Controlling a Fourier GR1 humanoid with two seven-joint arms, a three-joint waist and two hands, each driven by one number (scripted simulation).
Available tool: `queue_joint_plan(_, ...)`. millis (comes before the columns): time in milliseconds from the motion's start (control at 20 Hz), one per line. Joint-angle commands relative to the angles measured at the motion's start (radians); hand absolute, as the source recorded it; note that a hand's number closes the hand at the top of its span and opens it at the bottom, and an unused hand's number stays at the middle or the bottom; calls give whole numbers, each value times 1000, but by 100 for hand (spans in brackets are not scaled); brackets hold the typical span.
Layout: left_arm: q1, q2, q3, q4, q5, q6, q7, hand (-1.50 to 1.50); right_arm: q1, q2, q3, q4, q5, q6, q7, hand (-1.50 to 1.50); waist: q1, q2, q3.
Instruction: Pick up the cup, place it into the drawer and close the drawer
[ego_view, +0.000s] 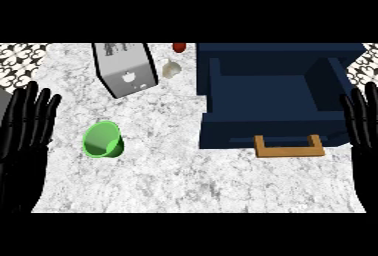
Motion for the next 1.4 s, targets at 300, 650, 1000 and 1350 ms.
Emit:
queue_joint_plan(300, 32, 28, 1, 76, 390, -254, 23, -150, -16, -49, 8, -11, 33, 28, 78, -150, 30, 0, 21)
queue_joint_plan(650, -33, 83, 93, 206, 500, -314, 73, -150, 32, 4, 86, -36, 100, 25, 64, -150, 20, -3, 23)
queue_joint_plan(1000, -42, 84, 158, 414, 414, -361, -57, -150, -77, -36, -30, 122, 32, 81, 14, -150, 22, -2, 23)
queue_joint_plan(1350, -60, 90, 192, 544, 291, -317, -138, -150, -143, -5, 6, 131, 82, 47, 65, -150, 24, -2, 23)
